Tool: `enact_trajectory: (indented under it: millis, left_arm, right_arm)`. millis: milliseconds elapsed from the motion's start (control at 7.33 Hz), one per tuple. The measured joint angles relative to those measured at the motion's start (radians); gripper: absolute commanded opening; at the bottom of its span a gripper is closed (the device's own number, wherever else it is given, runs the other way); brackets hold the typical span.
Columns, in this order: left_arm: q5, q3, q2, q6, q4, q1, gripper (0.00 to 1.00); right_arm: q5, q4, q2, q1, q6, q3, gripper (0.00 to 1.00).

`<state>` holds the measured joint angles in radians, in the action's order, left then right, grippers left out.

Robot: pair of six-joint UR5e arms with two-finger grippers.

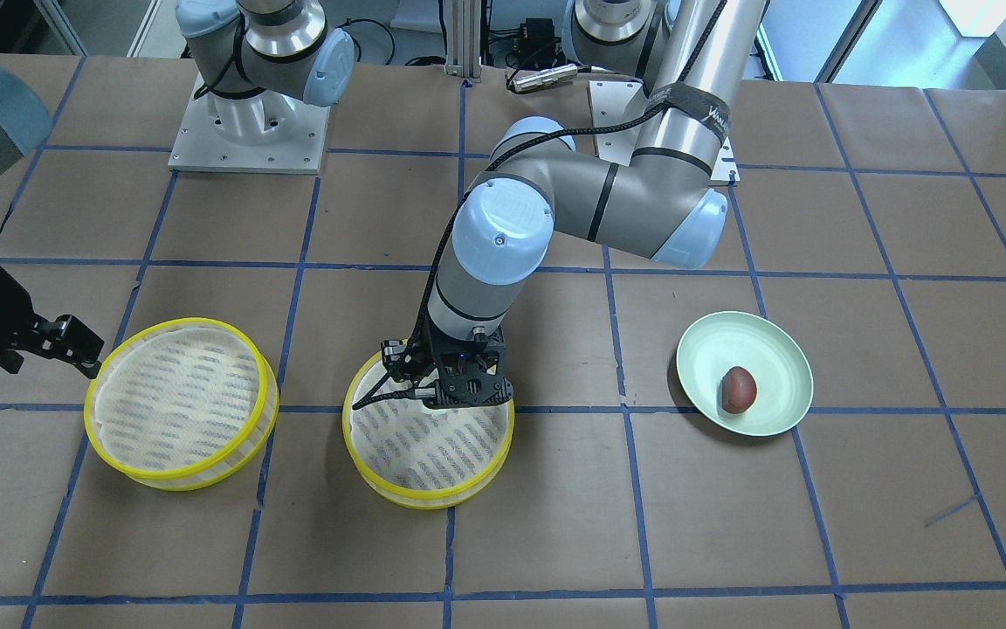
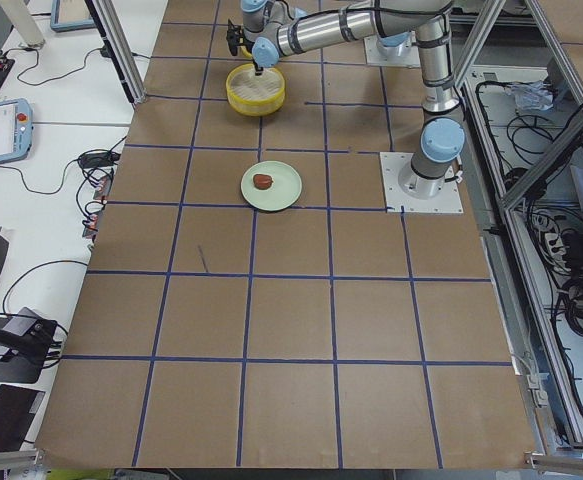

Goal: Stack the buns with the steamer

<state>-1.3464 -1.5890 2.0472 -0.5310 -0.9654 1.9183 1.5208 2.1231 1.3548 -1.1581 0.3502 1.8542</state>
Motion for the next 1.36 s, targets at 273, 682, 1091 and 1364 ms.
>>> enact_trajectory:
  millis: [273, 682, 1091, 1364]
  left_arm:
    - [0.002, 0.000, 0.004, -0.001, 0.002, 0.003, 0.79]
    - [0.005, 0.003, -0.002, 0.000, 0.002, 0.004, 0.87]
    - [-0.031, 0.059, -0.055, 0.065, -0.110, -0.027, 0.92]
    - [-0.077, 0.044, -0.144, 0.255, -0.242, -0.165, 0.92]
  right_arm:
    - [-0.029, 0.025, -0.012, 0.012, 0.036, 0.027, 0.98]
    - [-0.035, 0.065, -0.047, 0.014, 0.044, 0.035, 0.93]
    - [-0.035, 0.116, -0.095, 0.014, 0.045, 0.062, 0.74]
    - [-0.034, 0.139, -0.108, 0.013, 0.047, 0.081, 0.28]
